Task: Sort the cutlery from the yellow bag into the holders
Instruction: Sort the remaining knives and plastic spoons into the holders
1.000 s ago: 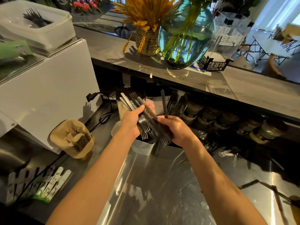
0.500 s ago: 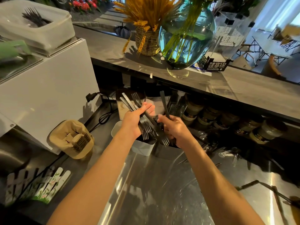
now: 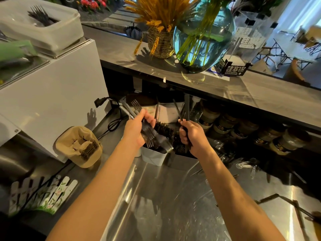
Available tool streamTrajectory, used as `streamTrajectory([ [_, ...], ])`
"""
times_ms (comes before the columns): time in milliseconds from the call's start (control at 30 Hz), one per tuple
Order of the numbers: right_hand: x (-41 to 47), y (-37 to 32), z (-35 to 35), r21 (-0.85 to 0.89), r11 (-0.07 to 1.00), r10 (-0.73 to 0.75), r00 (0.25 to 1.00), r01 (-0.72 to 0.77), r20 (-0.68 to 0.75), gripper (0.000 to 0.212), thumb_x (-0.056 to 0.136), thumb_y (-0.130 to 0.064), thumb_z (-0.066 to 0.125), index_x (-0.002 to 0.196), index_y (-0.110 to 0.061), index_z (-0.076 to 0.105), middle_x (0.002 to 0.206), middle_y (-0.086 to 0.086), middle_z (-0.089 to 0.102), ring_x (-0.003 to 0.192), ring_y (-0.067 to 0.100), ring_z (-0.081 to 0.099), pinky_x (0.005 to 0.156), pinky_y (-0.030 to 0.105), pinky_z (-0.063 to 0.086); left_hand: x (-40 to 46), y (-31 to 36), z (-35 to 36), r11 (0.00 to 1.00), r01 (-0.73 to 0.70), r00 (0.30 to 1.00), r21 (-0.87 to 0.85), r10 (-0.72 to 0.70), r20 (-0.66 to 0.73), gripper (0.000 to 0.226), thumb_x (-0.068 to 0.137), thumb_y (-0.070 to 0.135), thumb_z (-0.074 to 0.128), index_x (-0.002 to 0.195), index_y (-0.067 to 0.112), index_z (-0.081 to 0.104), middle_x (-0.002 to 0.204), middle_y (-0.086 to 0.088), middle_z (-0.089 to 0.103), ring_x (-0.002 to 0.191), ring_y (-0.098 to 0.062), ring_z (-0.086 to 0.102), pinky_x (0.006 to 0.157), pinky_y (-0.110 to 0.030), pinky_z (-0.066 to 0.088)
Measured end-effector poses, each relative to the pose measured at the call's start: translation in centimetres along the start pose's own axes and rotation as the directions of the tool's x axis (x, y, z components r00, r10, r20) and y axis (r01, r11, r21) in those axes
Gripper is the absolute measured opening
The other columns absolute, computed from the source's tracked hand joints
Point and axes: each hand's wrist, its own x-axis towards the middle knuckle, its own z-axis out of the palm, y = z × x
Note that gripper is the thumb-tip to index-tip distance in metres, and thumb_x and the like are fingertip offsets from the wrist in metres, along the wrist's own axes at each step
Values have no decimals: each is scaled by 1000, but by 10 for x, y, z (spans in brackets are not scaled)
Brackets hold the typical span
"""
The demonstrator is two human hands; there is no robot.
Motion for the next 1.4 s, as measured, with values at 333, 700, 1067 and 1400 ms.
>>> streamTrajectory([
  [333, 23, 14, 50, 200, 970, -103, 979, 138, -177, 32, 99, -21, 55, 69, -18, 48, 52, -2, 37, 42, 12, 29, 41, 25, 21, 11, 28, -21, 996, 22, 998, 82, -17, -66, 41, 100, 49, 49, 75, 17, 54, 50, 8, 35, 36, -5, 31, 36, -18, 30],
  [700, 54, 46, 70, 23, 966, -250, 954, 257, -166, 25, 91, -7, 69, 73, -21, 60, 67, -3, 57, 72, 16, 54, 80, 34, 47, 22, 34, -22, 996, 49, 999, -71, -49, 13, 19, 102, 16, 40, 95, 8, 56, 62, 1, 51, 47, -10, 47, 47, -22, 46],
  [1067, 44, 26, 55, -208, 957, -216, 976, 203, -38, 54, 108, -34, 36, 75, -16, 76, 88, 5, 77, 95, 19, 71, 95, 34, 51, 12, 28, -7, 991, -130, 991, 20, 130, -32, 21, 100, 2, 54, 120, 2, 60, 104, -13, 75, 95, -23, 74, 69, -32, 62],
  [1400, 19, 6, 39, -416, 886, -106, 963, 205, 249, 34, 98, -25, 64, 81, 3, 74, 60, 11, 60, 48, 16, 40, 43, 19, 27, 12, 28, -6, 990, -140, 990, -26, 139, -38, 15, 100, 2, 52, 113, 6, 60, 98, -13, 76, 95, -26, 74, 70, -37, 62],
])
